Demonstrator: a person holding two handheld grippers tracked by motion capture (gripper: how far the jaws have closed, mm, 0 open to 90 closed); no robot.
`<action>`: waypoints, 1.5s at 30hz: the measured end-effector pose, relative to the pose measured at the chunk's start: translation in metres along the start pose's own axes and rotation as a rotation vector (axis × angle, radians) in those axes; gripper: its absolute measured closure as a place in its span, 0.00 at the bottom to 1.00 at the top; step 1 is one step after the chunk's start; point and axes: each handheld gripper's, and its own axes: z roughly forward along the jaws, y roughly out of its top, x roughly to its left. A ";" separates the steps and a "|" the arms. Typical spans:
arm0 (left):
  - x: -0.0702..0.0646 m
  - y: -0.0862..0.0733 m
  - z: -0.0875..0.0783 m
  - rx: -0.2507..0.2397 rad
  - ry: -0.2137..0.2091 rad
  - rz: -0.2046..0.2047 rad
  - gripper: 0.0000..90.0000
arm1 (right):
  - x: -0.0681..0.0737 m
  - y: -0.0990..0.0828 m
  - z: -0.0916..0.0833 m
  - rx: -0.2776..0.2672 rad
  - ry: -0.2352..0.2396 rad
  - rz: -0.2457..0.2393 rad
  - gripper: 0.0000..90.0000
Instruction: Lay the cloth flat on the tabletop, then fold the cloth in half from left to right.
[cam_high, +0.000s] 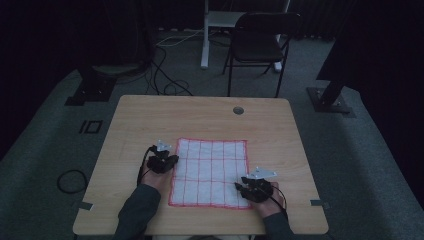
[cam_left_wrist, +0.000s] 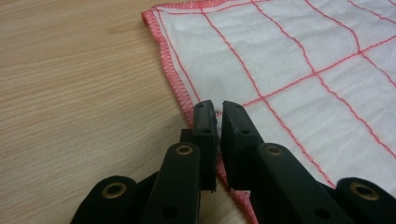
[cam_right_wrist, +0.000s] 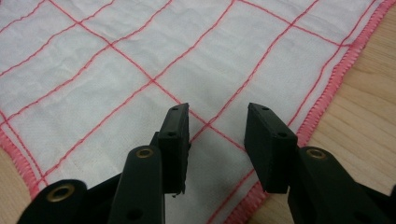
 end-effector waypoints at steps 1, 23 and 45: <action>0.000 0.000 0.000 0.000 0.000 0.000 0.95 | 0.000 0.000 0.000 0.000 0.002 0.001 0.67; -0.008 -0.011 -0.033 -0.063 -0.020 -0.081 0.72 | -0.015 0.004 -0.014 -0.082 -0.031 0.057 0.64; -0.022 -0.029 -0.021 -0.046 0.067 -0.095 0.57 | -0.026 0.003 -0.019 -0.095 -0.047 0.086 0.64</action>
